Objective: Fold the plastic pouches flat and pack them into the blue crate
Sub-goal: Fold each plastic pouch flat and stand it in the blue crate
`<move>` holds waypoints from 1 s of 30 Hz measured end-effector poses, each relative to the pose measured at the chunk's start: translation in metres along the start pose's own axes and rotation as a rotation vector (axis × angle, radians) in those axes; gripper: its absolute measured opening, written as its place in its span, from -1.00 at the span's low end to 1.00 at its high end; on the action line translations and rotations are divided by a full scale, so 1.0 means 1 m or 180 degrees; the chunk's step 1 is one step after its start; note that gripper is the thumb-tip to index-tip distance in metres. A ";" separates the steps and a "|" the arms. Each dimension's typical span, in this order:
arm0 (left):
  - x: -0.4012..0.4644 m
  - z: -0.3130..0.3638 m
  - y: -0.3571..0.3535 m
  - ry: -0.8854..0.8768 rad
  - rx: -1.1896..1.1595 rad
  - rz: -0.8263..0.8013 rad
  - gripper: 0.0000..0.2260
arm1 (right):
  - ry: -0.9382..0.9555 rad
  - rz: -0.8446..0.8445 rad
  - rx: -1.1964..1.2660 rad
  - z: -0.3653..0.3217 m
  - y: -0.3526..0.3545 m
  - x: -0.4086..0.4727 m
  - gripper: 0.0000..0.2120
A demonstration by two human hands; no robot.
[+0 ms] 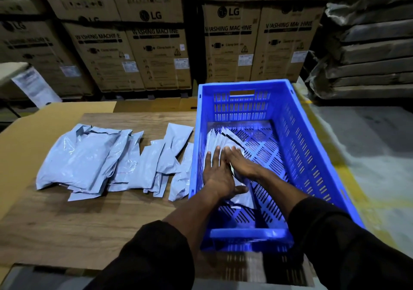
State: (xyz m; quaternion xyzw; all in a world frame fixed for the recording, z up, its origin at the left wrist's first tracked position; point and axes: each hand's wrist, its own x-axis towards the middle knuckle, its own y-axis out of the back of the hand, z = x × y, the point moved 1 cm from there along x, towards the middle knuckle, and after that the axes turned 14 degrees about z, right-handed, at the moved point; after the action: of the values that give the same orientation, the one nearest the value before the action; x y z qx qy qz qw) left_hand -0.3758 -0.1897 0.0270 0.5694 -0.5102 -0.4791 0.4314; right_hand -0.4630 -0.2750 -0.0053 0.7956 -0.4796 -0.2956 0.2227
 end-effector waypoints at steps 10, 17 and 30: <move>0.004 0.000 0.000 -0.0042 0.0272 -0.0346 0.12 | -0.0077 -0.0143 0.0017 0.004 0.001 0.003 0.25; 0.006 -0.002 -0.001 -0.0122 0.0400 -0.0366 0.13 | -0.0056 -0.0141 -0.0091 0.001 0.000 0.000 0.03; -0.003 0.001 0.012 0.0018 0.0138 -0.0336 0.07 | 0.0059 -0.0042 -0.0276 0.003 0.001 0.002 0.10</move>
State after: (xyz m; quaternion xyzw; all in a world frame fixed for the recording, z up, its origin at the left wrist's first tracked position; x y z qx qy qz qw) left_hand -0.3788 -0.1876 0.0386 0.6061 -0.4884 -0.4883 0.3945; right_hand -0.4652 -0.2774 -0.0071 0.7911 -0.4590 -0.3101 0.2594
